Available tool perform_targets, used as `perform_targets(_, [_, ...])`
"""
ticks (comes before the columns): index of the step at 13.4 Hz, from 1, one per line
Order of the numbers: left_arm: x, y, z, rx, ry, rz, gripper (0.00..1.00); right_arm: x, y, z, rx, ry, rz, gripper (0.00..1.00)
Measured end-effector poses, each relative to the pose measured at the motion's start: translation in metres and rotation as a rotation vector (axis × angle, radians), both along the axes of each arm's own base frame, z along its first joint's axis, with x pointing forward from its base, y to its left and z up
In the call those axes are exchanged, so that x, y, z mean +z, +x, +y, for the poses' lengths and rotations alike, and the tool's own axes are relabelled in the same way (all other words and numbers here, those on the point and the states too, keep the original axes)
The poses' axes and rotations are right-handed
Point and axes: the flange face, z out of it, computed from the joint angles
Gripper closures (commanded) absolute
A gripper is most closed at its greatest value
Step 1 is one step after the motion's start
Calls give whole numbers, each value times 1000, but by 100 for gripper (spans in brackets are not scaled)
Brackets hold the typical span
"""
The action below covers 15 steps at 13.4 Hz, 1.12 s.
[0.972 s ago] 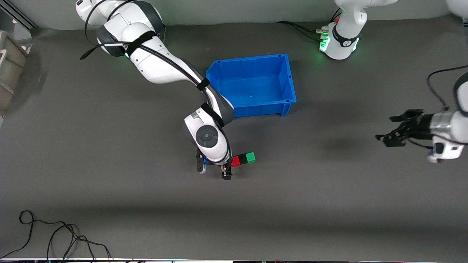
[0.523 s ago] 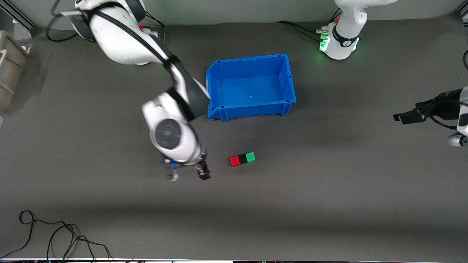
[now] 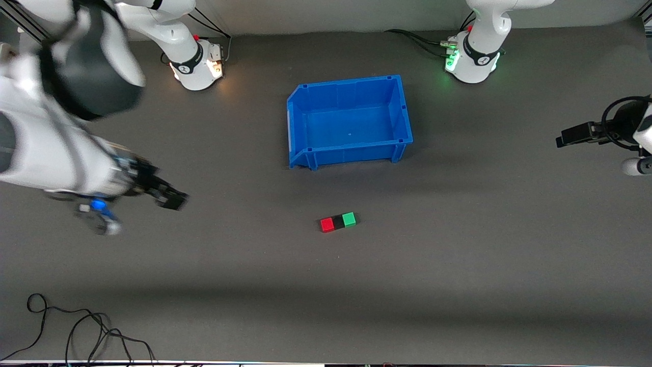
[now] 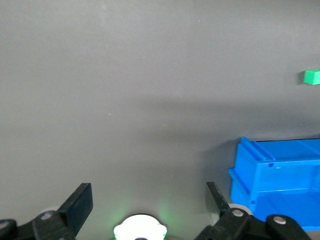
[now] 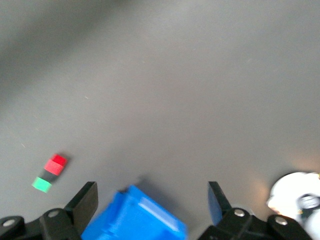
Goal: Attach green and red cubes to black cube
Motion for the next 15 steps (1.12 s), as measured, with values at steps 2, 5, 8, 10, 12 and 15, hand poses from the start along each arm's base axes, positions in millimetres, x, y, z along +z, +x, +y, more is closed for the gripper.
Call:
perform_targets(2, [6, 2, -15, -33, 14, -40, 0, 15, -10, -52, 134, 44, 0, 4])
perform_targets(5, [9, 6, -32, -73, 15, -80, 0, 20, -26, -106, 286, 78, -4, 4])
perform_targets(8, [10, 9, -39, -86, 16, -101, 0, 15, -33, -131, 410, 71, -72, 4])
perform_targets(10, [10, 11, -38, -86, 16, -108, 0, 5, -46, -145, 487, 66, -146, 4])
perform_targets(12, [11, 11, -40, -93, 16, -111, 0, -10, -71, -154, 516, 69, -195, 4])
perform_targets(15, [13, 11, -44, -98, 18, -119, 0, -3, -87, -155, 523, 65, -233, 4])
